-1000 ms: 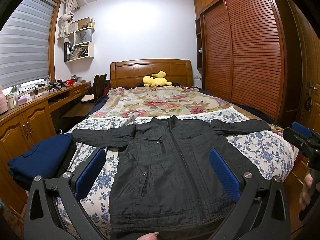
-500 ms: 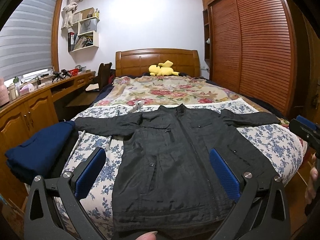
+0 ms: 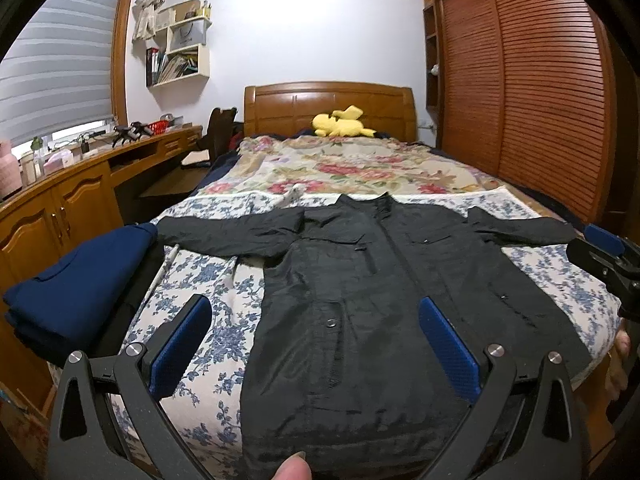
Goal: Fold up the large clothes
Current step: 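Move the left gripper to the jacket's side edge and close on it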
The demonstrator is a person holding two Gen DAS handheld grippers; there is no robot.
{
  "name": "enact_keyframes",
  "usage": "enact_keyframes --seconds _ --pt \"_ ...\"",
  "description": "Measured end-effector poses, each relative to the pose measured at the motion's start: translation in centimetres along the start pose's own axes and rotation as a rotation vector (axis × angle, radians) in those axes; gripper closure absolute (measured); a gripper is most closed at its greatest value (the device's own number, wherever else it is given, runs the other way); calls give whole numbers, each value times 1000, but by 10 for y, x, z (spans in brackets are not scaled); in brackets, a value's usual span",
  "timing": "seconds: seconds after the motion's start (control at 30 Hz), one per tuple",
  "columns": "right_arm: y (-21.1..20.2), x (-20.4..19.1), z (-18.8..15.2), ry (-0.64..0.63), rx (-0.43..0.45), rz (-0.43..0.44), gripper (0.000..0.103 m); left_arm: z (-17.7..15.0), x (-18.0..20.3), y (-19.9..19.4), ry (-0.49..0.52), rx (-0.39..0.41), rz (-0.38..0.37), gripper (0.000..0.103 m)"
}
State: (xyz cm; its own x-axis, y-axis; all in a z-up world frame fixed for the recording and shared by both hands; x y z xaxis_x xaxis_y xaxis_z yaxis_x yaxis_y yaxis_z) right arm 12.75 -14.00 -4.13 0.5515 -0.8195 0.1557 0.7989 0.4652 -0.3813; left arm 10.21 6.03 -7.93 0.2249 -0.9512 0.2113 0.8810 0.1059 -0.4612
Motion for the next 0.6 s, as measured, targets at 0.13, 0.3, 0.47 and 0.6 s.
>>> enact_keyframes --seconds 0.13,0.3,0.47,0.6 --pt "24 4 5 -15 -9 36 0 0 -12 23 -13 -33 18 0" --pt "59 5 15 -52 -13 75 0 3 -29 52 -35 -66 34 0" --pt "104 5 18 -40 -30 118 0 7 -47 88 -49 -107 31 0" --pt "154 11 11 5 -97 157 0 11 -62 118 -60 -144 16 0"
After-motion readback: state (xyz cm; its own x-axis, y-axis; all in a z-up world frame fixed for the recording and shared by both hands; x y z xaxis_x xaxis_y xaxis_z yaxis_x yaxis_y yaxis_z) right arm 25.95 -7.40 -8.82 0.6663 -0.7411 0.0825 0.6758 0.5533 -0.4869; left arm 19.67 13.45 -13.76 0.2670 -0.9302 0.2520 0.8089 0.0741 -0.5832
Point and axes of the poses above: each gripper's, at about its wrist camera, not at the fingertips, and y roughly the way its jaws point, x to its right, z to its top, the point moved 5 cm from there along y, roughly the way its jaws point, and after that the axes turned 14 degrees about -y, right-handed, at the moved point
